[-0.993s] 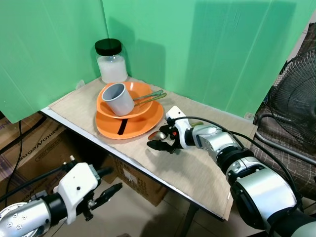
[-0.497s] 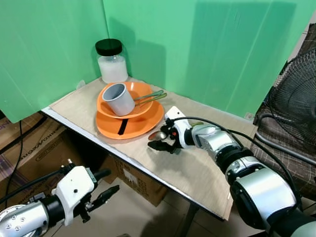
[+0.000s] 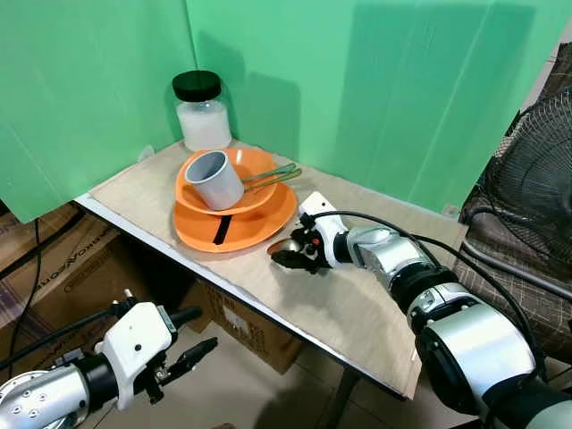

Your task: Setting the table

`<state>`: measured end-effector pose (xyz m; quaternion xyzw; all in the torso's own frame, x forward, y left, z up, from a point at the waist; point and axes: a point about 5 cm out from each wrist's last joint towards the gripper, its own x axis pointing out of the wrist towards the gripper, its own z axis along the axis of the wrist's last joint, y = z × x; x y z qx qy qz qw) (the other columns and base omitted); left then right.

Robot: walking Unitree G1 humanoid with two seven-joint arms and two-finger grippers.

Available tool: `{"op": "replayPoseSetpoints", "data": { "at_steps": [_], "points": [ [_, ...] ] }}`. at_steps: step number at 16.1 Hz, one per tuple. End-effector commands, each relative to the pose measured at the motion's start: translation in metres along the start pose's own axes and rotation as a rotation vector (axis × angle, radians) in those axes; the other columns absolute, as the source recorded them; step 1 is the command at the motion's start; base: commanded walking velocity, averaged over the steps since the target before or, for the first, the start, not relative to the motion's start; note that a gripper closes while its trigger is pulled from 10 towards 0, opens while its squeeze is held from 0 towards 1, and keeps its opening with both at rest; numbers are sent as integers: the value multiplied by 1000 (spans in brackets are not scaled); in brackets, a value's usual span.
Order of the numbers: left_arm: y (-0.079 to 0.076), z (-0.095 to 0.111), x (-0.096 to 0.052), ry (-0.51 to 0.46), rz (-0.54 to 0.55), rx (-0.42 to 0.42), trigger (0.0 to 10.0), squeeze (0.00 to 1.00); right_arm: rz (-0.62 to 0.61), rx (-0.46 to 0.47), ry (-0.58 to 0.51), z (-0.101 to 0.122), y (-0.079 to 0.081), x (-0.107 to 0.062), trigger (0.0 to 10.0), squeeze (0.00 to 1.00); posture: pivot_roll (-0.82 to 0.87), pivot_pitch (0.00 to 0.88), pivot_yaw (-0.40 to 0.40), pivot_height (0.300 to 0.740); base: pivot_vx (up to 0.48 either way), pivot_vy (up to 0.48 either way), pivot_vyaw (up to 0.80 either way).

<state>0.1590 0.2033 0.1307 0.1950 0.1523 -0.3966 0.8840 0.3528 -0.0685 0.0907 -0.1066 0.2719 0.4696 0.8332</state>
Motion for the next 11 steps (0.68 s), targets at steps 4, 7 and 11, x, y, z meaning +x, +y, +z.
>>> {"op": "replayPoseSetpoints", "data": {
  "at_steps": [4,7,11],
  "points": [
    [0,1,2,3,-5,19,10000,0,2,-5,77,-14,2,2,0,0,-11,2,27,740,0,0,0],
    [0,2,3,5,-6,22,10000,0,-9,-9,68,-13,2,2,0,0,-12,2,27,740,0,0,0],
    [3,3,4,5,5,35,10000,0,-26,37,-54,6,-5,-3,0,0,-13,0,23,740,0,0,0]
  ]
}}
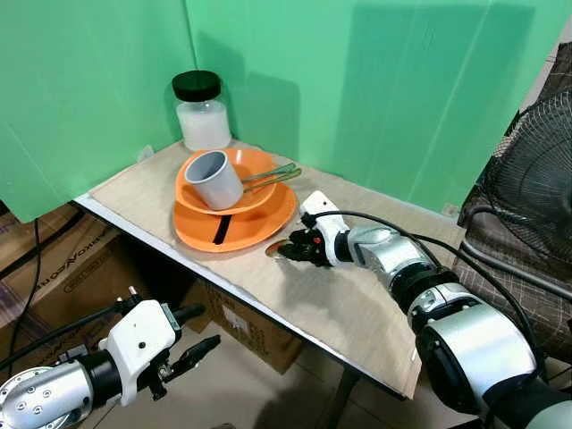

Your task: Setting the table

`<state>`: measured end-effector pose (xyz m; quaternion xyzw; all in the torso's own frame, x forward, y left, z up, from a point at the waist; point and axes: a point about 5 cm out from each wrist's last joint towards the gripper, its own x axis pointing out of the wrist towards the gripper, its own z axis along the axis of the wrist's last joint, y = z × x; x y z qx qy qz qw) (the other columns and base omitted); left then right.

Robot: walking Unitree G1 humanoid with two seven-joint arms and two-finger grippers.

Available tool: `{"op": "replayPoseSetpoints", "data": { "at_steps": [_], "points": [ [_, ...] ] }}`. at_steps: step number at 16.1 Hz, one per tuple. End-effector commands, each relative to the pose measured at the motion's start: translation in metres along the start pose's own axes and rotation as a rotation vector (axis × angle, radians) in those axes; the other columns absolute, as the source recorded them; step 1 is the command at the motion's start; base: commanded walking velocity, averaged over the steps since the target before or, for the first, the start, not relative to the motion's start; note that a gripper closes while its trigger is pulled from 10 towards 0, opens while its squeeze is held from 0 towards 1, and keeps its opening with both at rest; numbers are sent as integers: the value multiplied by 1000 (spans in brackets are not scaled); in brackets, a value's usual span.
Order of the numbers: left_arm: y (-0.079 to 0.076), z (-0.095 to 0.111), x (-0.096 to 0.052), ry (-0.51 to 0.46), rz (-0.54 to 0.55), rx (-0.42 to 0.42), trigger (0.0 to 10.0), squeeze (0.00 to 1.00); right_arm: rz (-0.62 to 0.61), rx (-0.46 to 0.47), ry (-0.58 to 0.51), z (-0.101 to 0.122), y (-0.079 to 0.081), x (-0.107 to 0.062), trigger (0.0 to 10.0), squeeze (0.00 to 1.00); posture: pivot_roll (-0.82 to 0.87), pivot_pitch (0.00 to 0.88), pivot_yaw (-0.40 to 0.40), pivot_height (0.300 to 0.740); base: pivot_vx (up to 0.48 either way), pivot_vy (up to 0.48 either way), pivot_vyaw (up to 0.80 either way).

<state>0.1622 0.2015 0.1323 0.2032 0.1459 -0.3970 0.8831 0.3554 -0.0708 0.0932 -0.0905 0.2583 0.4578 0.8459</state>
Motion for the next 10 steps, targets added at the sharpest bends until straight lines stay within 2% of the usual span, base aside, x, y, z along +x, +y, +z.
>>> {"op": "replayPoseSetpoints", "data": {
  "at_steps": [1,3,6,8,9,10],
  "points": [
    [2,1,2,9,3,16,10000,0,2,30,-38,9,-3,-3,0,0,-14,0,23,740,0,0,0],
    [3,2,4,3,5,21,10000,0,-14,72,-120,24,-14,-13,0,0,-20,0,23,740,0,0,0],
    [3,3,6,-3,3,24,10000,0,-37,70,-121,24,-21,-20,0,0,-24,0,23,740,0,0,0],
    [4,4,8,-8,3,26,10000,0,-51,20,-108,22,-25,-24,0,0,-26,0,22,740,0,0,0],
    [4,4,8,-9,2,27,10000,0,-53,-5,-89,20,-26,-25,10000,318,-27,0,22,740,0,0,0],
    [5,4,10,-12,1,27,10000,0,-53,-48,-54,16,-28,-28,10000,1000,-29,0,23,740,0,0,0]
  ]
}}
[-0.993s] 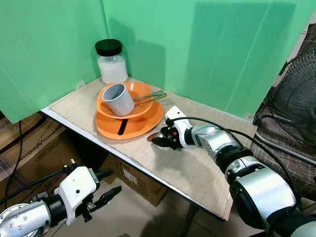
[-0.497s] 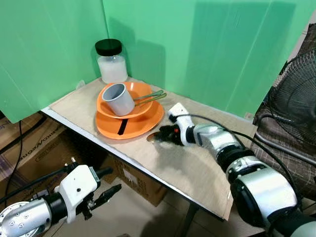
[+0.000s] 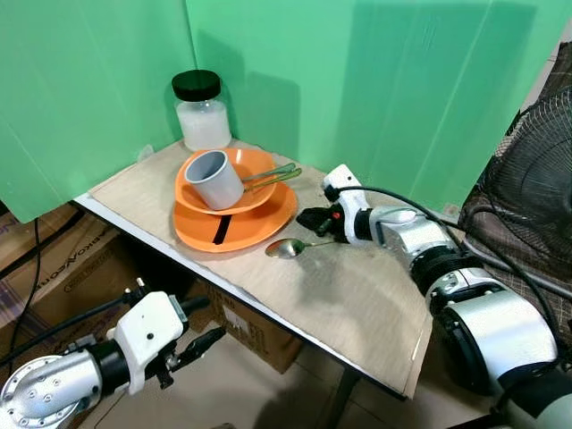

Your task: Setting the table

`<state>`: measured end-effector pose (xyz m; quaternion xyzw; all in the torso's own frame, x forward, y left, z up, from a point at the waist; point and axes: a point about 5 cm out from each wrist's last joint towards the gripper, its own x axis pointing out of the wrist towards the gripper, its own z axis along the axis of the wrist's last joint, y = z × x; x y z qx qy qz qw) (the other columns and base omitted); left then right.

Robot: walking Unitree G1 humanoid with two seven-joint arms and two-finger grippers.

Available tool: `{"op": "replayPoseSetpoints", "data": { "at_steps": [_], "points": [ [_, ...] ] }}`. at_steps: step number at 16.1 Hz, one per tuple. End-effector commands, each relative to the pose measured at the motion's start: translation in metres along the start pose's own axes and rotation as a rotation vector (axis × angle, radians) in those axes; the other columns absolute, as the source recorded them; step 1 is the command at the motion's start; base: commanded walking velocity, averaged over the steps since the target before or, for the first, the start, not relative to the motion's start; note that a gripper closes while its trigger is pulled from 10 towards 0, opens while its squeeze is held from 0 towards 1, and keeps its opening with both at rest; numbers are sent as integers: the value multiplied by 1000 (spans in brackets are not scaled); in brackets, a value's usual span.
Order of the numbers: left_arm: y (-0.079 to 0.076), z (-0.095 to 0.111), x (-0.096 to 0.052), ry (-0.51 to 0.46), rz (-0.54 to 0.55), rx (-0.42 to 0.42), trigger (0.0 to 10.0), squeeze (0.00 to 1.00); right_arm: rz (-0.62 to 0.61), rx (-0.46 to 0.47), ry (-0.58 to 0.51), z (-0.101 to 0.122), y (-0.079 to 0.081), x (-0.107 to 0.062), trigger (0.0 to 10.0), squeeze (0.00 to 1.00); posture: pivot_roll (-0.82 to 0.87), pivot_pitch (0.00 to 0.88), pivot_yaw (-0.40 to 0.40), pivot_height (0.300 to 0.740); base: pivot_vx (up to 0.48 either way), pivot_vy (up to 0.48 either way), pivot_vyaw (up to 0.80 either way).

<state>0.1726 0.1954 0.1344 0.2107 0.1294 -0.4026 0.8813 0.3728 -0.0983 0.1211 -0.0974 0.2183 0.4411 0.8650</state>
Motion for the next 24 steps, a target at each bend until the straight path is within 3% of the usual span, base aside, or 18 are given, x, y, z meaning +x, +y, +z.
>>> {"op": "replayPoseSetpoints", "data": {
  "at_steps": [1,7,11,19,20,21,23,24],
  "points": [
    [0,-2,2,9,0,-1,10000,0,2,-10,22,-6,-2,-3,10000,1000,-32,0,24,740,0,0,0],
    [2,2,18,-21,-49,3,10000,0,91,-20,41,-18,-2,-11,10000,1000,-46,0,55,740,0,0,0],
    [3,10,40,-54,-90,16,10000,0,160,-47,94,-23,-1,-15,10000,1000,-67,0,71,740,0,0,0],
    [-2,-1,35,-7,-86,5,10000,0,135,-76,138,-32,9,-3,10000,1000,-50,0,52,740,0,0,0],
    [-2,-2,33,1,-86,6,10000,0,117,-78,146,-34,10,-1,10000,757,-49,0,52,740,0,0,0],
    [-3,-3,32,7,-88,5,10000,0,105,-77,153,-35,10,-1,10000,0,-48,0,52,740,0,0,0],
    [-4,-5,31,14,-94,7,10000,0,85,-51,139,-34,10,0,10000,0,-47,0,54,740,0,0,0],
    [-5,-5,31,16,-96,8,10000,0,82,-38,130,-33,10,1,4667,0,-48,0,53,740,0,0,0]
  ]
}}
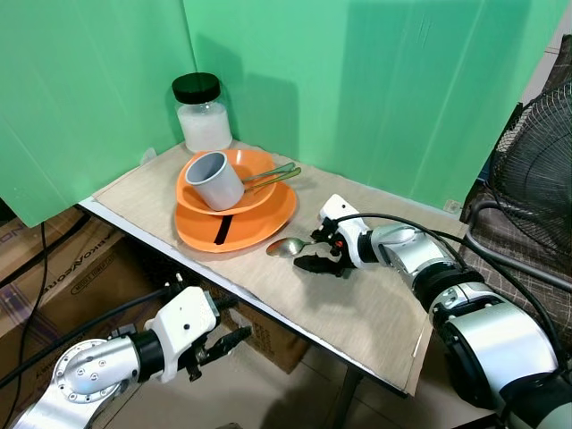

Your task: Setting the table

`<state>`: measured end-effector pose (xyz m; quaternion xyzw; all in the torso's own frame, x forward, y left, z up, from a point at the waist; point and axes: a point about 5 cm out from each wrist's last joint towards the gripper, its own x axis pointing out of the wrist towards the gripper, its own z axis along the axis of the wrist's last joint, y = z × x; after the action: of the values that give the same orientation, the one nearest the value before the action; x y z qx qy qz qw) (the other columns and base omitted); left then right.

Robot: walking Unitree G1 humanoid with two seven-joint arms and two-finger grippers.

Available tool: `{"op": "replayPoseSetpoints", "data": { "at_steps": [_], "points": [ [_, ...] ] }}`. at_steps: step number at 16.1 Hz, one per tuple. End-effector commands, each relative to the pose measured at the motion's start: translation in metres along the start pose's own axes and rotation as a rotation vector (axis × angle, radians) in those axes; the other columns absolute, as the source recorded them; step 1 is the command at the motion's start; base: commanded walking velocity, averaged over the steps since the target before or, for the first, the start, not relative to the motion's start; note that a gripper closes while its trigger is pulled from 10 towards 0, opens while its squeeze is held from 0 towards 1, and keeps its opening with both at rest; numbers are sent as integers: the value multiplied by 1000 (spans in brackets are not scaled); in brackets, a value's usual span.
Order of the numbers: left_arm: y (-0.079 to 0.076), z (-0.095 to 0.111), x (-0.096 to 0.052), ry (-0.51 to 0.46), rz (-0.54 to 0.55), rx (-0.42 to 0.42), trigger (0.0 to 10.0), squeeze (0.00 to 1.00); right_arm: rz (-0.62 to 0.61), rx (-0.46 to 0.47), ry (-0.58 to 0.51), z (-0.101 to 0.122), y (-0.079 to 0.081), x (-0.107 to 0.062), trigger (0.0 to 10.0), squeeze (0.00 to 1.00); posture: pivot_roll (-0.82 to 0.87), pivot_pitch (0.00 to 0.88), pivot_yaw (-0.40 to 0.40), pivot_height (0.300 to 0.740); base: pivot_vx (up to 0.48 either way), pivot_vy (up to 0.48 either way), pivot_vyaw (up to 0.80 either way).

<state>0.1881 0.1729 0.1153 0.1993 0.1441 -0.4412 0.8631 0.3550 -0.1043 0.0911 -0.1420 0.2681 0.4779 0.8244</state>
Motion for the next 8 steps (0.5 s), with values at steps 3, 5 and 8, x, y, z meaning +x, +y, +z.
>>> {"op": "replayPoseSetpoints", "data": {
  "at_steps": [3,5,8],
  "points": [
    [2,0,-2,12,-9,23,10000,0,-8,26,1,0,-1,-1,706,0,-53,0,56,740,0,0,0],
    [2,-1,-2,13,-14,26,10000,0,3,14,31,-3,-1,-2,0,0,-54,0,56,740,0,0,0],
    [3,-1,-2,14,-15,27,10000,0,3,10,40,-4,-1,-1,0,0,-52,0,53,740,0,0,0]
  ]
}}
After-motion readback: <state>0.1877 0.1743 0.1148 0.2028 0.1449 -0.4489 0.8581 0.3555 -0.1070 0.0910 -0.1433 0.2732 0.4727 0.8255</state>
